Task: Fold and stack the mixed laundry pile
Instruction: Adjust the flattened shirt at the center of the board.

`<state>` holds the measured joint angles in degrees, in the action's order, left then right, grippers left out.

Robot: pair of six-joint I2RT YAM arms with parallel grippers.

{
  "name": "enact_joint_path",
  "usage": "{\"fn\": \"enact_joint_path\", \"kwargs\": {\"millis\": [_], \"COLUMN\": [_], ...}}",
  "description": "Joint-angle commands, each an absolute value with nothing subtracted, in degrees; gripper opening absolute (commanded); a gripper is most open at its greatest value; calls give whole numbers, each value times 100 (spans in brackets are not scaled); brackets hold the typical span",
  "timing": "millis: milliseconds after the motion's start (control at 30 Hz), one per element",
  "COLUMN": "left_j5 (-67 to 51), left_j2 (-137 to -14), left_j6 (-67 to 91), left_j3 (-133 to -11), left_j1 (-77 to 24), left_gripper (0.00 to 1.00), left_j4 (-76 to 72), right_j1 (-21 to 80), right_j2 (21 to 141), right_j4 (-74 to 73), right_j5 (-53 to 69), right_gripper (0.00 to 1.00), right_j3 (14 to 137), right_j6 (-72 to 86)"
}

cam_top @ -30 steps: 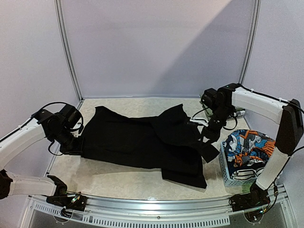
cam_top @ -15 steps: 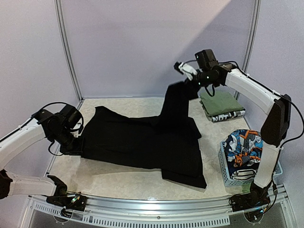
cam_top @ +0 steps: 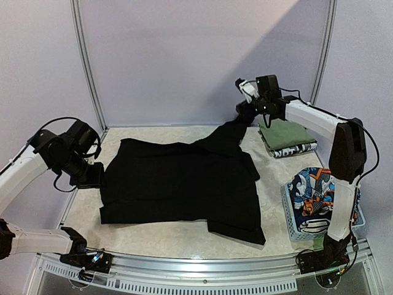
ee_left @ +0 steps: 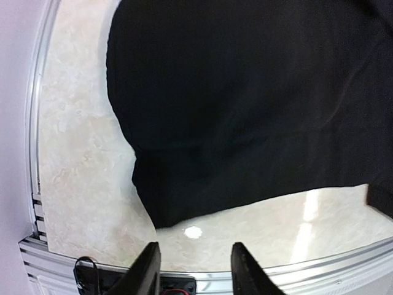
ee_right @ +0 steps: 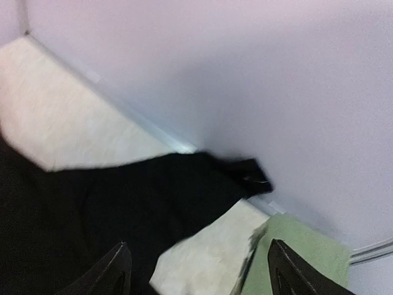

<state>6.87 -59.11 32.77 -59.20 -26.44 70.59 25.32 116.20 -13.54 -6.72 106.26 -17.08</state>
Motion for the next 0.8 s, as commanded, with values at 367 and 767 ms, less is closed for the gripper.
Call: {"fn": "enact_joint_path", "kwargs": {"millis": [367,767], "left_j5": [1390,116], "left_j2": [-8270,-9542], "left_j6": [2182,2526], "left_j3": [-8045,-7133], "left_j1": [-2061,-2427], "left_gripper": [60,57], "left_j4": [6089,4478], "right_j1": [2557,2570], "right_j2": [11507,12548], "right_j4": [-5220,-5314], "right_j5": [1390,529], "right_gripper": [76,83], "right_j3": [9788,9565], "right_j6": [-2507,-2313]}}
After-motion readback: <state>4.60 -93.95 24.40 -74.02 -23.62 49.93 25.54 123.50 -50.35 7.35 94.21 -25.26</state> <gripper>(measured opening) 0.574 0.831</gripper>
